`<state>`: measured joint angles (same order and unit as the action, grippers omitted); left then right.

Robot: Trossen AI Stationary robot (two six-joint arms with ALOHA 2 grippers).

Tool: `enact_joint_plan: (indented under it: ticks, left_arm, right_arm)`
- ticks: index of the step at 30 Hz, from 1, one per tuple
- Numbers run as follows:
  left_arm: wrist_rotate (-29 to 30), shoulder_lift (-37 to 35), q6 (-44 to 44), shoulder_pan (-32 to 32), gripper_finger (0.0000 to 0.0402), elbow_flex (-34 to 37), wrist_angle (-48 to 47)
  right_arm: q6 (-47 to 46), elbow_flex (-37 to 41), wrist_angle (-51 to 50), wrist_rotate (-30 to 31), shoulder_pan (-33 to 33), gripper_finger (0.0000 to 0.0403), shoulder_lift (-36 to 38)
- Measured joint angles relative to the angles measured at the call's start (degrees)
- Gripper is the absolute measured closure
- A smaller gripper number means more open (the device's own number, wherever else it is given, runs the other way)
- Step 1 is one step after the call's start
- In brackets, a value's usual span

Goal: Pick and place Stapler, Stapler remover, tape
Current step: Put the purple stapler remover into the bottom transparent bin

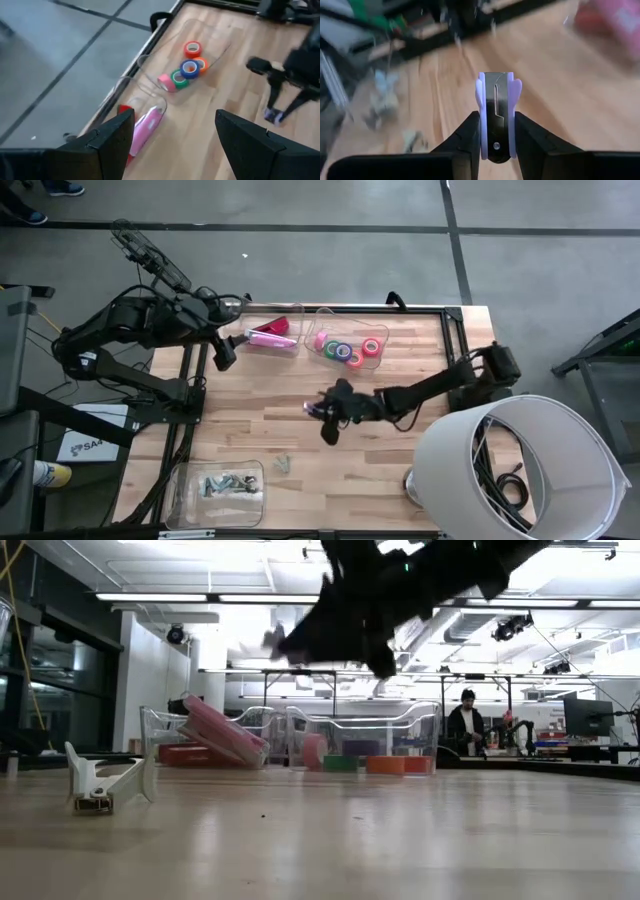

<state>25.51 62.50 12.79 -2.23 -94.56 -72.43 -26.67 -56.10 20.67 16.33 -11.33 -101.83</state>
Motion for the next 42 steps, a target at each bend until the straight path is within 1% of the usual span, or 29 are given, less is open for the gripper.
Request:
enact_joint_plan:
  ticks: [7,10,13,15,17,19,27,31,37,42]
  left_arm:
    - [-3.6,2.2,-3.8,0.0,0.0128,0.0,2.9]
    - [-7.5,3.6,-7.0,0.0,0.0128,0.0,4.5]
    - [-13.6,4.5,-9.7,0.0,0.0128,0.1,7.0]
    - [-16.5,5.2,-10.7,0.0,0.0128,0.0,10.7]
    - [-18.9,5.9,-11.0,0.0,0.0128,0.1,12.5]
    - [-20.2,7.0,-11.0,0.0,0.0128,0.0,16.2]
    - [-23.4,13.1,-11.1,0.0,0.0128,0.0,21.0]
    - [-25.6,16.2,-11.2,0.0,0.0128,0.0,23.6]
    - [-26.5,19.0,-11.1,0.0,0.0128,0.1,23.5]
    - [-28.3,19.8,-11.1,0.0,0.0128,0.0,26.0]
  right_arm:
    - [3.6,-0.1,0.7,2.7,2.8,0.0323,8.7]
    - [6.8,-0.1,0.6,3.1,3.8,0.0323,12.6]
    - [10.3,-0.1,0.6,3.1,4.7,0.0323,15.9]
    - [12.8,-0.1,0.6,3.1,4.9,0.0323,17.7]
    - [15.0,-0.1,0.6,3.1,5.0,0.0323,19.1]
    - [16.6,-0.1,0.6,3.1,5.0,0.0323,20.3]
    - [21.9,-0.1,0.9,2.6,5.0,0.0323,21.4]
    - [22.2,-0.1,0.9,2.2,5.0,0.0323,21.4]
    - [22.7,-0.1,0.9,1.1,5.0,0.0323,21.4]
    - [23.8,-0.1,0.8,-0.2,5.0,0.0323,21.4]
